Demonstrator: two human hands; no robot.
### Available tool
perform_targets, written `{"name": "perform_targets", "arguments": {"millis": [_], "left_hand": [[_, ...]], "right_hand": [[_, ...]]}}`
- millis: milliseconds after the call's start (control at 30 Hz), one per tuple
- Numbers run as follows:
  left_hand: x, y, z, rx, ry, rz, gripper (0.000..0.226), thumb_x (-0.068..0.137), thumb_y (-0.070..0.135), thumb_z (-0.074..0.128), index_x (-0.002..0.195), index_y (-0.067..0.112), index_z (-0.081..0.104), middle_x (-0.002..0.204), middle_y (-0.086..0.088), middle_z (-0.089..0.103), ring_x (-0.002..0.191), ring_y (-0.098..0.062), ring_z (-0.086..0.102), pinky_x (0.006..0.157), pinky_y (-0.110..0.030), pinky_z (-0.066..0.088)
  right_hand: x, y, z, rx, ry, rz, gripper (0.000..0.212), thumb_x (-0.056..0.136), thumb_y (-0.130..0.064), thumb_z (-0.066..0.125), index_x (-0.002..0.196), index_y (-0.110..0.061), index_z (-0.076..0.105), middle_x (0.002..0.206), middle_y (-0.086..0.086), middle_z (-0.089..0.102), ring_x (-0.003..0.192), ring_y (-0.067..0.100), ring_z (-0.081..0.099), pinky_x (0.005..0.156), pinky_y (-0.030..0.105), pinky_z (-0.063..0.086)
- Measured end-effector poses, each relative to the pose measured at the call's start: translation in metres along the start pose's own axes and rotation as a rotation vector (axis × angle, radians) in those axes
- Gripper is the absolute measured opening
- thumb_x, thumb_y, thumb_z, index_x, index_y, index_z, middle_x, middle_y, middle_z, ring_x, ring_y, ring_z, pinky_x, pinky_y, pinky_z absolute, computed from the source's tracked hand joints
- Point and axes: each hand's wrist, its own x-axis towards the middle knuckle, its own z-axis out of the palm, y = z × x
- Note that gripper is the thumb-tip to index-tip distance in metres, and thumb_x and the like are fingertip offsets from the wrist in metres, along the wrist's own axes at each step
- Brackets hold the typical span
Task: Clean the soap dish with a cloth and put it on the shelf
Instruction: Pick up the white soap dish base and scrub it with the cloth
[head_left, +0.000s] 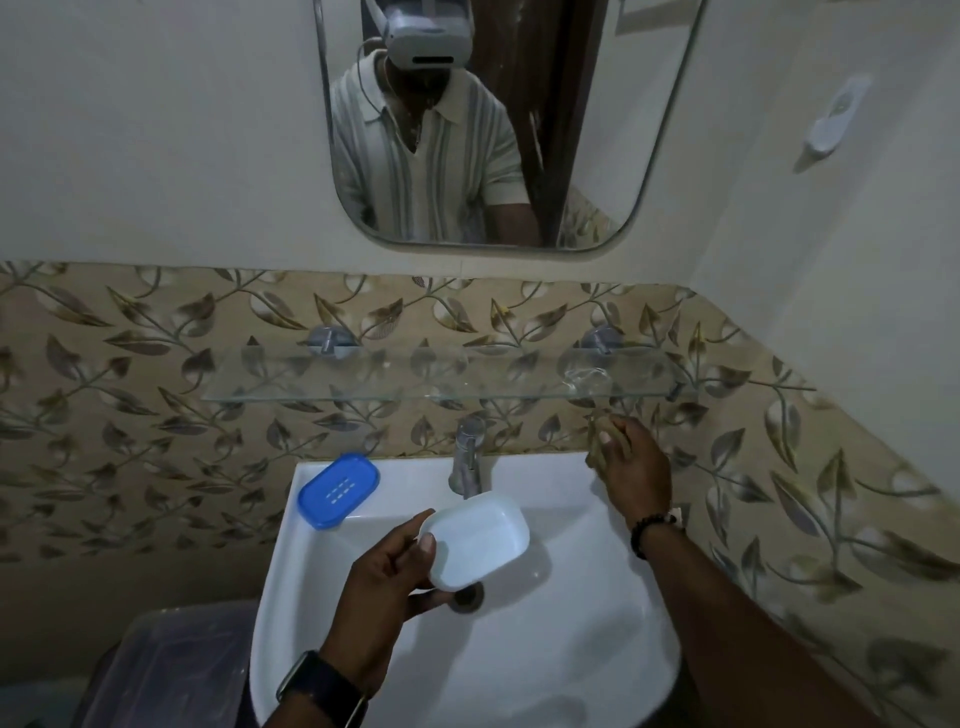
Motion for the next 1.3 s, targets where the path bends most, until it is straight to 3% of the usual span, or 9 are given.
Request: {"name": "perform_targets", "arguments": {"millis": [100, 200, 300, 367, 500, 1000, 1100, 1200, 1300], "left_hand": [[0.008, 0.002, 0.0, 0.016, 0.02, 0.001, 0.038, 0.081, 0.044, 0.071, 0.118, 0.037, 0.074, 0.115, -0.001, 0.078, 0.096, -0.019, 0.076, 0.077, -0.037, 0.063], [0.018, 0.002, 0.002, 0.035, 0.051, -0.003, 0.04, 0.081, 0.042, 0.072, 0.12, 0.035, 0.074, 0.116, -0.001, 0.078, 0.097, -0.02, 0.076, 0.077, -0.036, 0.063], [0.026, -0.002, 0.003, 0.05, 0.07, -0.011, 0.044, 0.078, 0.042, 0.073, 0.122, 0.033, 0.073, 0.116, 0.0, 0.077, 0.099, -0.022, 0.076, 0.076, -0.035, 0.063], [0.029, -0.004, 0.005, 0.054, 0.066, -0.017, 0.049, 0.079, 0.042, 0.073, 0.126, 0.031, 0.071, 0.12, 0.002, 0.076, 0.105, -0.021, 0.074, 0.077, -0.036, 0.062], [0.034, -0.007, 0.011, 0.049, 0.06, -0.022, 0.048, 0.082, 0.041, 0.071, 0.128, 0.03, 0.07, 0.125, 0.003, 0.074, 0.112, -0.019, 0.072, 0.081, -0.036, 0.062], [0.031, -0.005, 0.021, 0.1, 0.031, -0.015, 0.04, 0.088, 0.042, 0.065, 0.125, 0.029, 0.071, 0.123, -0.003, 0.075, 0.11, -0.022, 0.072, 0.081, -0.034, 0.061], [0.03, -0.003, 0.021, 0.105, 0.028, -0.017, 0.039, 0.089, 0.044, 0.065, 0.125, 0.03, 0.072, 0.124, -0.002, 0.075, 0.111, -0.02, 0.072, 0.08, -0.033, 0.061], [0.029, -0.003, 0.023, 0.074, 0.029, -0.021, 0.04, 0.086, 0.045, 0.067, 0.123, 0.03, 0.072, 0.123, -0.002, 0.075, 0.108, -0.019, 0.073, 0.08, -0.033, 0.06], [0.025, -0.005, 0.026, 0.021, 0.042, -0.05, 0.042, 0.08, 0.047, 0.07, 0.119, 0.031, 0.074, 0.118, -0.005, 0.077, 0.097, -0.02, 0.075, 0.081, -0.04, 0.061]], "right_hand": [[0.016, 0.017, 0.012, -0.14, -0.105, -0.203, 0.035, 0.099, -0.018, 0.052, 0.128, -0.004, 0.064, 0.134, 0.019, 0.06, 0.126, 0.036, 0.053, 0.11, 0.042, 0.04], [0.015, 0.052, 0.034, -0.548, -0.474, -0.366, 0.053, 0.098, -0.021, 0.055, 0.15, -0.024, 0.044, 0.158, 0.0, 0.039, 0.145, 0.022, 0.036, 0.123, 0.038, 0.021], [0.0, 0.092, 0.055, -0.627, -0.685, -0.207, 0.068, 0.103, -0.037, 0.047, 0.159, -0.028, 0.009, 0.166, -0.01, 0.006, 0.154, 0.019, 0.011, 0.125, 0.037, 0.007], [-0.001, 0.103, 0.063, -0.666, -0.688, -0.168, 0.071, 0.103, -0.047, 0.042, 0.159, -0.031, 0.001, 0.168, -0.008, 0.0, 0.155, 0.02, 0.005, 0.125, 0.044, 0.008], [0.01, 0.098, 0.068, -0.66, -0.722, -0.107, 0.071, 0.101, -0.054, 0.042, 0.16, -0.03, 0.009, 0.169, -0.004, 0.005, 0.155, 0.021, 0.006, 0.124, 0.045, 0.012], [0.008, 0.105, 0.069, -0.652, -0.694, -0.101, 0.068, 0.102, -0.047, 0.044, 0.159, -0.03, 0.012, 0.169, -0.001, 0.006, 0.155, 0.021, 0.007, 0.124, 0.043, 0.012], [0.013, 0.106, 0.062, -0.582, -0.704, -0.117, 0.07, 0.102, -0.037, 0.05, 0.159, -0.026, 0.011, 0.168, 0.002, 0.006, 0.155, 0.023, 0.006, 0.125, 0.038, 0.008], [0.011, 0.1, 0.051, -0.426, -0.532, -0.158, 0.068, 0.096, -0.012, 0.059, 0.156, -0.018, 0.027, 0.165, 0.007, 0.021, 0.152, 0.027, 0.017, 0.125, 0.038, 0.015], [0.003, 0.088, 0.037, -0.374, -0.364, -0.234, 0.058, 0.096, -0.005, 0.056, 0.151, -0.01, 0.039, 0.158, 0.014, 0.036, 0.147, 0.032, 0.03, 0.123, 0.042, 0.023]]}}
